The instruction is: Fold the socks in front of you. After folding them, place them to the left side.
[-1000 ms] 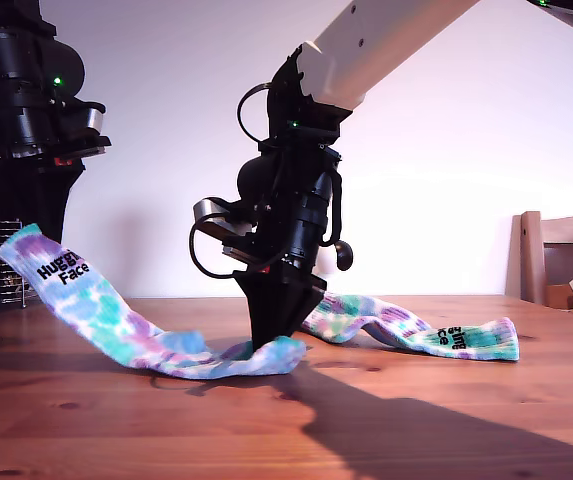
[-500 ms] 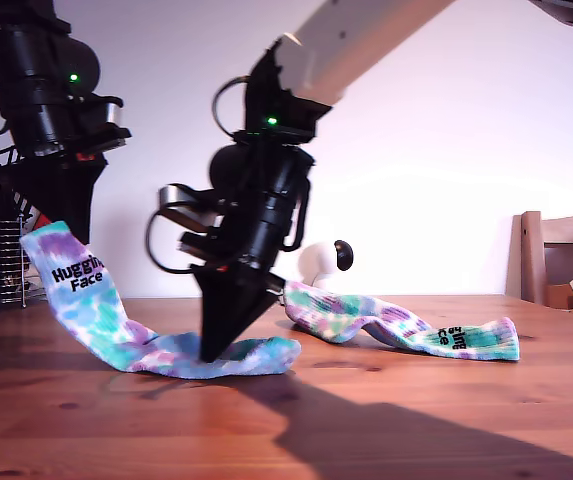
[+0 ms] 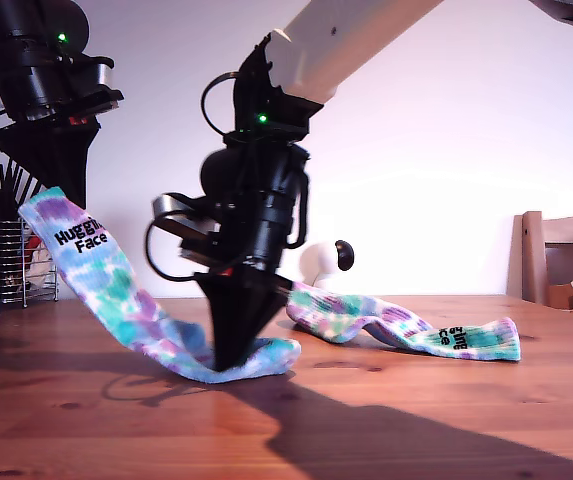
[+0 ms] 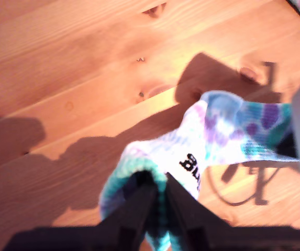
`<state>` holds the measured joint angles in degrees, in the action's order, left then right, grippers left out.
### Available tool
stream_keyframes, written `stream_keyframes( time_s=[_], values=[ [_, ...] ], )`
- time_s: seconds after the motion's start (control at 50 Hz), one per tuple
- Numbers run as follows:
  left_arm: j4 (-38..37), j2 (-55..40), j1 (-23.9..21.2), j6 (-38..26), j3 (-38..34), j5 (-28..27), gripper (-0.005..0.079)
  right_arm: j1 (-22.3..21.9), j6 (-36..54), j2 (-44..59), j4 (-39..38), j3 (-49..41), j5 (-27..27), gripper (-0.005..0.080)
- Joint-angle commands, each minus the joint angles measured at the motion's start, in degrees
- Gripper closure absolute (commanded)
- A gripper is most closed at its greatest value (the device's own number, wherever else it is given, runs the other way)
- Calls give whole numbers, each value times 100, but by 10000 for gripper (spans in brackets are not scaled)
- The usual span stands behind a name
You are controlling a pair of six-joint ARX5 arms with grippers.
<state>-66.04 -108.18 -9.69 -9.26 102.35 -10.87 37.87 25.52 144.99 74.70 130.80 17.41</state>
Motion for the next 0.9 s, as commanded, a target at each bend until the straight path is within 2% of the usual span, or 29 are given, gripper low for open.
stream_keyframes(
  time_s=[0.0, 0.14, 0.48, 0.62, 0.88],
  values=[
    [-7, -24, 4, -24, -28, -22, 762, -59, 2, 70, 146, 2, -11, 763],
    [-24, -22, 4, -24, -28, -22, 762, -81, 11, 70, 175, 2, -179, 763],
    [-166, -13, 20, -46, -31, -24, 762, 42, -2, 85, -479, 0, -46, 763],
    [-221, -11, 22, -87, -17, -22, 762, 116, -7, 149, -662, 0, 201, 763],
    [-428, -7, 81, -127, 190, -7, 762, 286, 4, 308, -715, 2, 107, 763]
  ],
)
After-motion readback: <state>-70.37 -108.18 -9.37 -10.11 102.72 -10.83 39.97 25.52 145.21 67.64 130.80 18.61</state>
